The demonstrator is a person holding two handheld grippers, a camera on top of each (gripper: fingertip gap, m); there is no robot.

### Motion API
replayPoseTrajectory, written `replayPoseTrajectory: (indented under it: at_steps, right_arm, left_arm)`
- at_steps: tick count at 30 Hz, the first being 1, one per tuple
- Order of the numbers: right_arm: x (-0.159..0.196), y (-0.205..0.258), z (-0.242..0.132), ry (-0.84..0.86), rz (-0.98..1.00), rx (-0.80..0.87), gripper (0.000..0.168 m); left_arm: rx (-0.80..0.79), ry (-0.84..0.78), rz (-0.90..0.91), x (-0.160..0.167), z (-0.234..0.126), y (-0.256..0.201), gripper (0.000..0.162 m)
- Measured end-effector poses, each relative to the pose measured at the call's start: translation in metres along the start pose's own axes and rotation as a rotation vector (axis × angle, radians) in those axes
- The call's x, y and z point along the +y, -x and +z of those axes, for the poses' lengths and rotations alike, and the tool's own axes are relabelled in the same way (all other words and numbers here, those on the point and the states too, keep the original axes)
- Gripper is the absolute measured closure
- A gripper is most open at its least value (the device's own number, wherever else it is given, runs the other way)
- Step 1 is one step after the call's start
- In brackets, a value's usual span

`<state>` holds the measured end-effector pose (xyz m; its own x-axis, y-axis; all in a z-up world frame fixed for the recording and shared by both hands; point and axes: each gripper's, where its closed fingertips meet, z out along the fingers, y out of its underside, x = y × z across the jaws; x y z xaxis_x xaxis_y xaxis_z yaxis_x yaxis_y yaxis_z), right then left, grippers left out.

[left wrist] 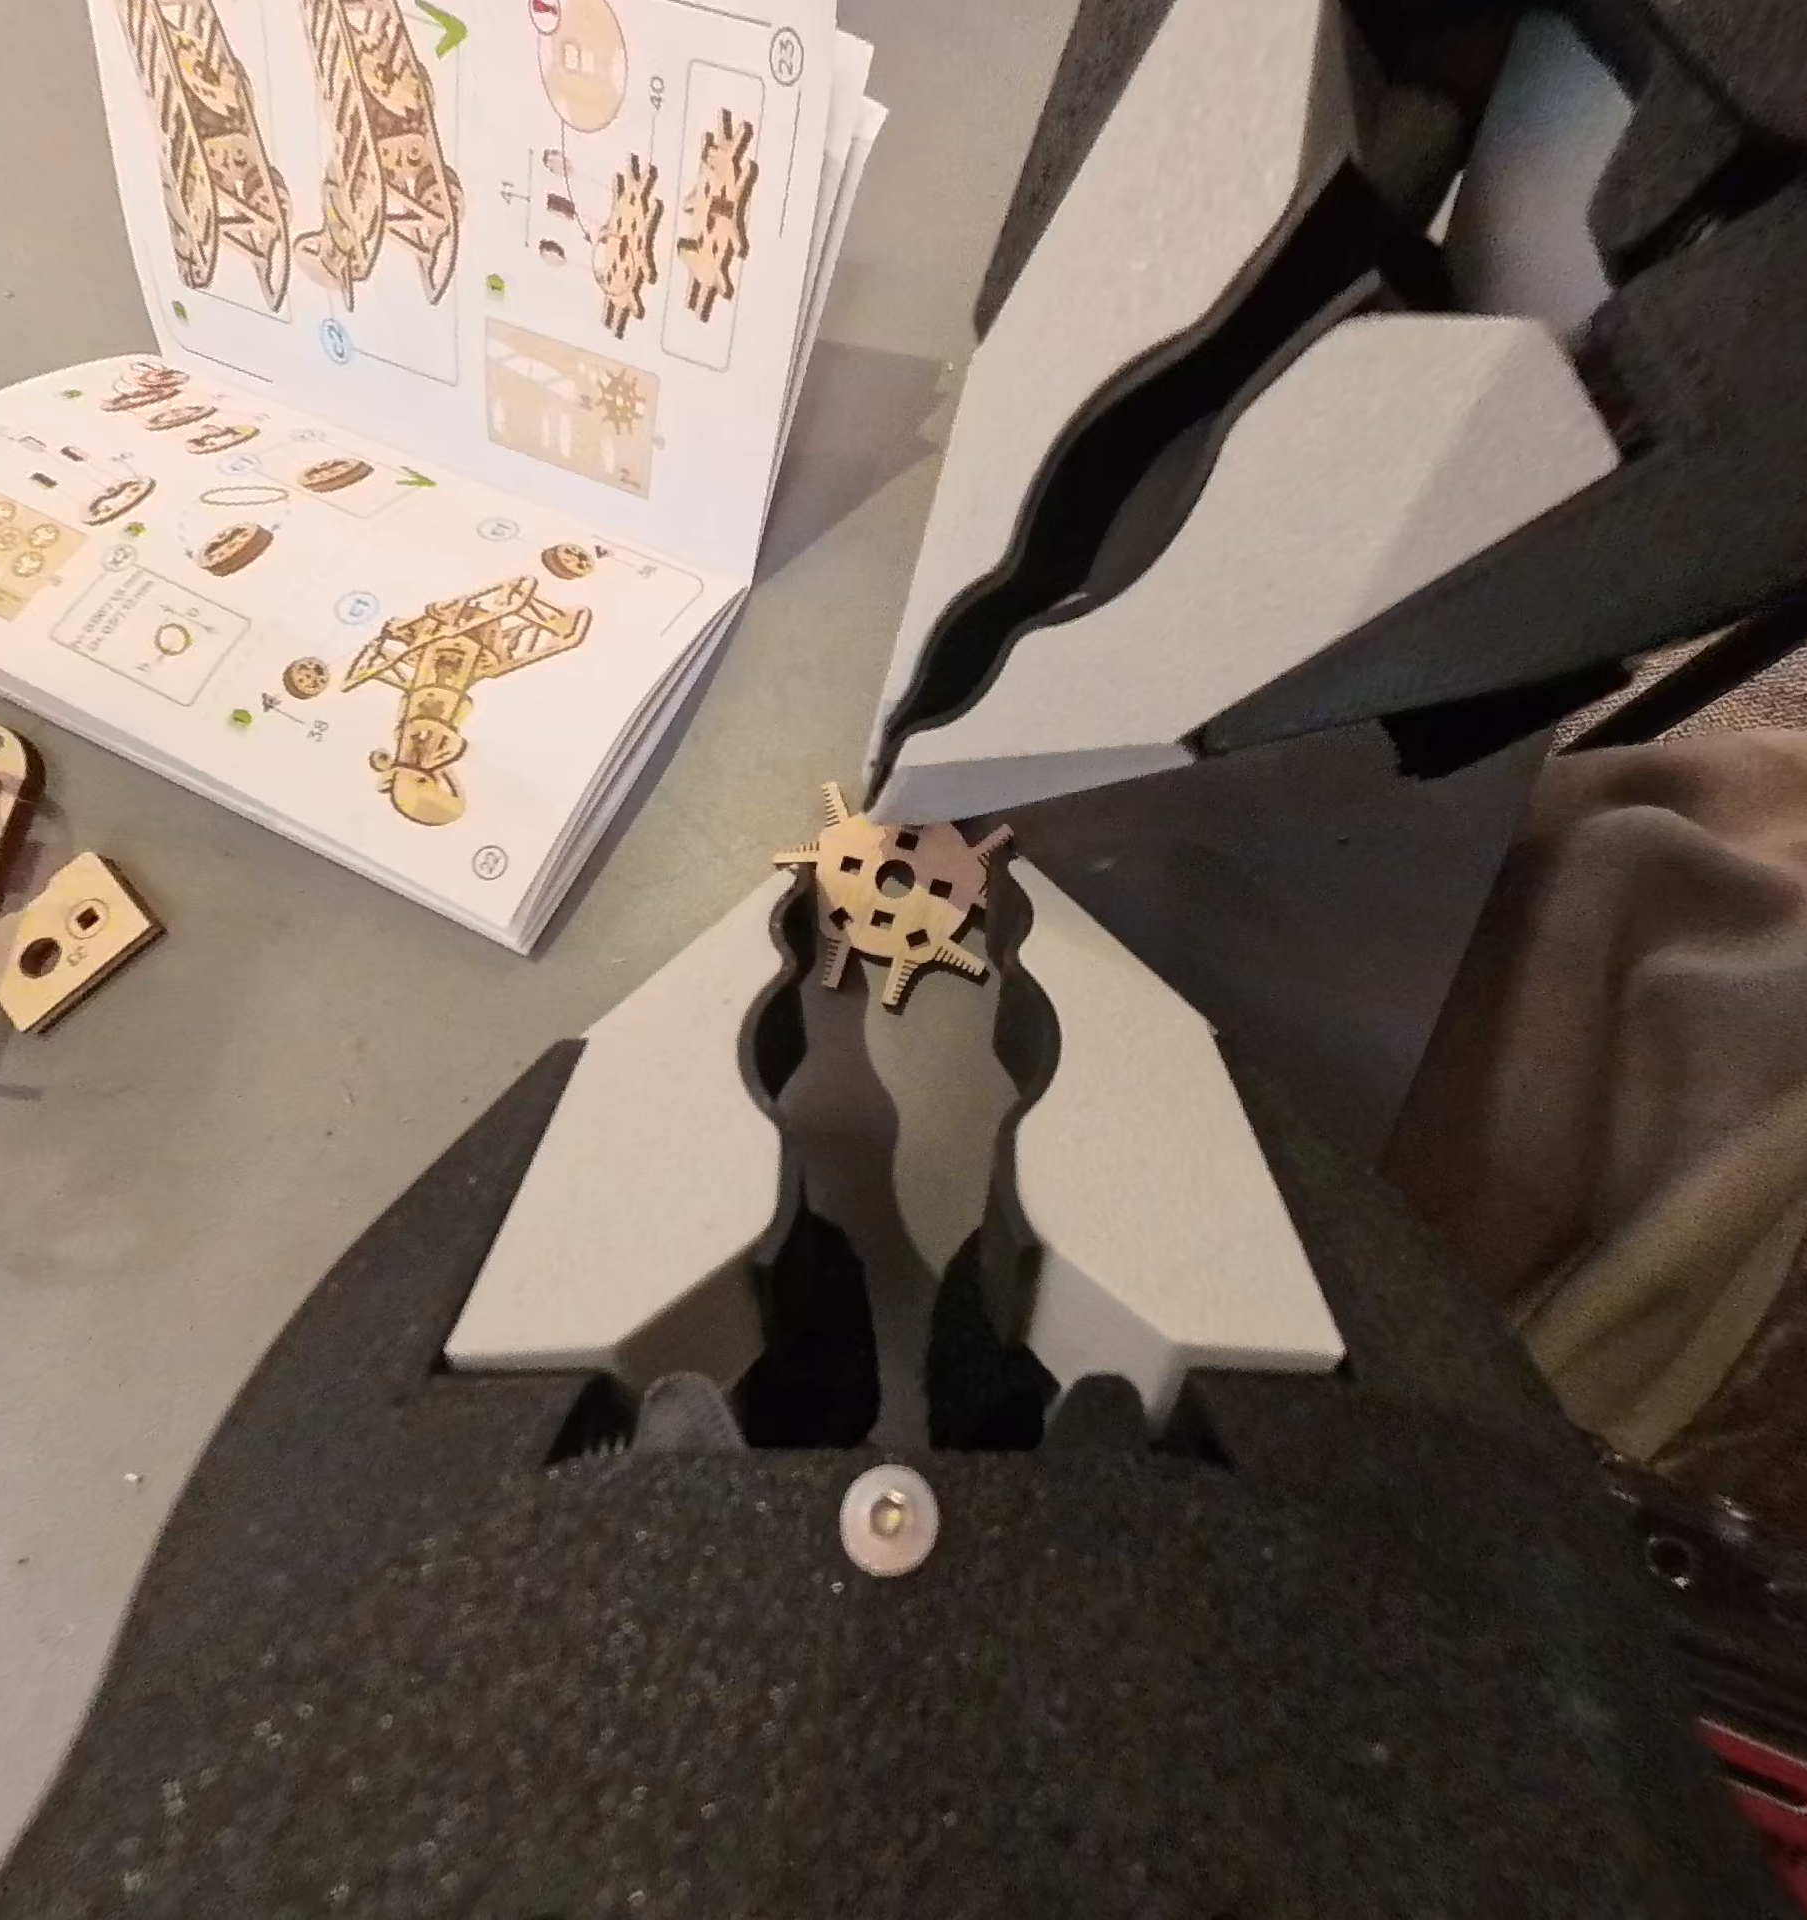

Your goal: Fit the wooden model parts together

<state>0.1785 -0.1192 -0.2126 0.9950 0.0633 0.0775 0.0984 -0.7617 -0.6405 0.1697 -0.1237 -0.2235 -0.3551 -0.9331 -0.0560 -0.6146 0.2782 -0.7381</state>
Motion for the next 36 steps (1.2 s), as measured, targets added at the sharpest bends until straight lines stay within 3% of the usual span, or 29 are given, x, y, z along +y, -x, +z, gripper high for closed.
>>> replayPoseTrajectory:
  at_steps: [10,13,14,18,24,31,36]
  right_arm:
    - [0.002,0.003,-0.004,-0.027,0.014,-0.020,0.168]
    - [-0.019,0.003,-0.017,-0.092,-0.102,-0.075,0.168]
    - [-0.018,-0.004,-0.019,-0.060,-0.174,-0.081,0.159]
    - [-0.001,0.001,-0.016,0.107,-0.315,-0.353,0.151]
    - [0.010,0.008,-0.001,0.227,-0.408,-0.511,0.160]
    - [0.011,0.006,0.000,0.259,-0.466,-0.513,0.165]
    - [0.012,0.006,-0.001,0.242,-0.545,-0.422,0.165]
  left_arm:
    - [0.002,0.001,0.014,0.000,0.000,-0.002,0.131]
    - [0.019,0.000,0.009,0.000,0.000,-0.003,0.131]
    - [0.028,0.000,0.009,0.000,0.000,-0.003,0.131]
    - [0.065,-0.003,0.047,0.000,0.000,-0.005,0.131]
    - [0.073,-0.003,0.051,0.000,0.000,-0.005,0.131]
    - [0.071,-0.003,0.045,0.000,0.000,-0.004,0.131]
    - [0.069,-0.003,0.040,0.000,0.000,-0.004,0.131]
